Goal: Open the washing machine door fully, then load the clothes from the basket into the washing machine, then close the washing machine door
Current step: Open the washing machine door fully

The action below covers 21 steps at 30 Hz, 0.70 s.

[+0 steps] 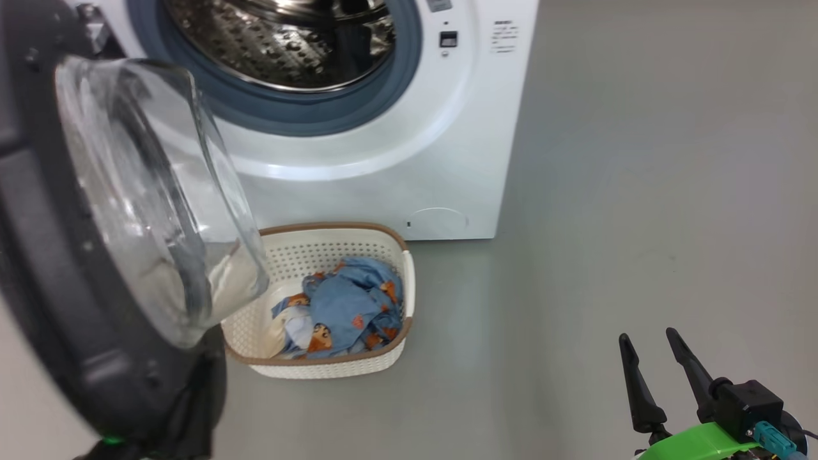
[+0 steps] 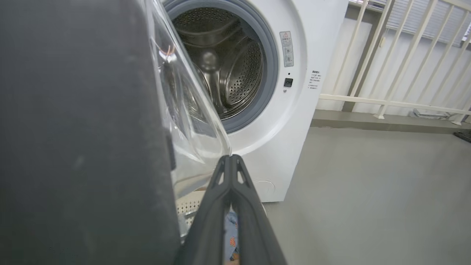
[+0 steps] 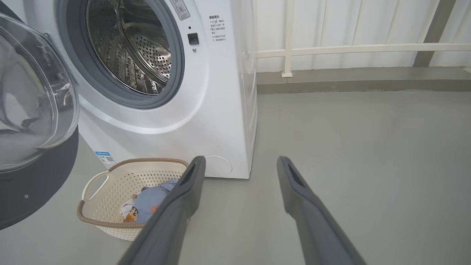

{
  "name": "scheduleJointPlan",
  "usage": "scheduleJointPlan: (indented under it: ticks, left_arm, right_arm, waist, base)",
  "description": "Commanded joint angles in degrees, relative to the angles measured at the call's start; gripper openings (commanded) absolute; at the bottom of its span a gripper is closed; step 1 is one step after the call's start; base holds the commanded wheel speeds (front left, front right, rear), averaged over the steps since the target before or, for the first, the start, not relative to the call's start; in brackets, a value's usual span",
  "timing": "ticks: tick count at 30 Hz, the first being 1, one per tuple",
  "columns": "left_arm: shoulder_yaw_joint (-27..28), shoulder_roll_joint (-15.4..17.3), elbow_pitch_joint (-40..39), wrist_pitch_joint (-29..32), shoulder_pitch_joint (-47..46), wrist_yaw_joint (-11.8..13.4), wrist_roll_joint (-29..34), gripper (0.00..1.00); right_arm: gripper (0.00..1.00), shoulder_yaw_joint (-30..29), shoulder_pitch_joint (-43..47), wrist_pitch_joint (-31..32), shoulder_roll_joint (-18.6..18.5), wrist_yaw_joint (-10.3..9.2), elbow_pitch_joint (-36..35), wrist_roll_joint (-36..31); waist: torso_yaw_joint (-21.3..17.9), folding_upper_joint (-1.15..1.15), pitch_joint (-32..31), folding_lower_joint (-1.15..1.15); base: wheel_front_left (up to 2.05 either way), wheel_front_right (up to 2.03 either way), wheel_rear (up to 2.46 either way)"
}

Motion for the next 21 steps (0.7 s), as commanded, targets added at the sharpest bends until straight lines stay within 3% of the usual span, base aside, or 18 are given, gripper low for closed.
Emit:
scheduleJointPlan:
  ticks: [1,11,21]
  left_arm:
    - [7.0,1.4,-1.2,-0.1,-2.1,2.1,0.6,0.0]
    - [14.5,-0.5,0.1,-0.1,-0.1,3.6,0.7,0.0]
    - [22.7,-1.0,4.0,-0.1,-2.2,4.4,-1.4,0.0]
  right_arm:
    - [1.0,1.5,-1.7,-0.7,-0.3,0.35,-1.3,0.4]
    - [1.0,1.7,-1.8,-0.7,-0.3,0.35,-0.7,0.4]
    - [1.0,2.1,-1.7,-0.7,-0.3,0.35,-1.1,0.2]
  waist:
    - [2.0,0.0,0.4,0.0]
    - [4.7,0.0,-0.9,0.0]
    - [3.3,0.0,-0.5,0.0]
  base:
    - [0.0,0.0,0.0]
    - [0.0,0.0,0.0]
    - [0.0,0.0,0.0]
